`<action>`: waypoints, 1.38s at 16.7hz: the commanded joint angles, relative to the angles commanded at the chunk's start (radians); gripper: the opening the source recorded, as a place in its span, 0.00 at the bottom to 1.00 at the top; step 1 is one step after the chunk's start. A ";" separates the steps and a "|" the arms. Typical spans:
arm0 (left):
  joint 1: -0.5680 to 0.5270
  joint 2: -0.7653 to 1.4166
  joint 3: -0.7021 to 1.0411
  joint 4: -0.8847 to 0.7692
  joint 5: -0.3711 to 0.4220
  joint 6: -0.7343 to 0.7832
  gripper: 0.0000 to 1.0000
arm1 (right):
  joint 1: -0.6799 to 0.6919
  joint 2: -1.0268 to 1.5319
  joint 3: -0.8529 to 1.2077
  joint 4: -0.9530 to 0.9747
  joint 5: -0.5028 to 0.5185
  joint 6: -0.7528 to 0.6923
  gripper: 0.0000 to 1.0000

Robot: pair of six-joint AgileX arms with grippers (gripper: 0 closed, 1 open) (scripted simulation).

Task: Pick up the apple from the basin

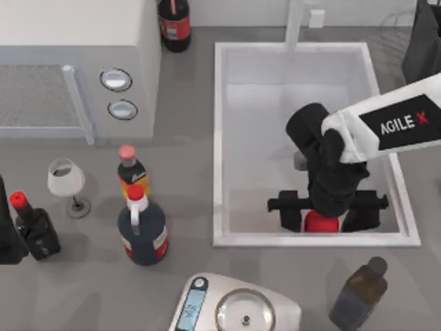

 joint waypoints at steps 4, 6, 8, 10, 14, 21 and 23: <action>0.000 0.000 0.000 0.000 0.000 0.000 1.00 | 0.000 0.000 0.000 0.000 0.000 0.000 0.00; 0.000 0.000 0.000 0.000 0.000 0.000 1.00 | 0.000 0.000 0.000 0.000 0.000 0.000 0.00; 0.000 0.000 0.000 0.000 0.000 0.000 1.00 | 0.000 0.000 0.000 0.000 0.000 0.000 0.00; 0.000 0.000 0.000 0.000 0.000 0.000 1.00 | 0.000 0.000 0.000 0.000 0.000 0.000 0.00; 0.000 0.000 0.000 0.000 0.000 0.000 1.00 | -0.001 -0.078 0.052 -0.079 0.023 -0.011 0.00; 0.000 0.000 0.000 0.000 0.000 0.000 1.00 | 0.001 -0.179 0.351 -0.509 0.022 -0.011 0.00; 0.000 0.000 0.000 0.000 0.000 0.000 1.00 | -0.001 -0.223 0.450 -0.666 0.021 -0.013 0.00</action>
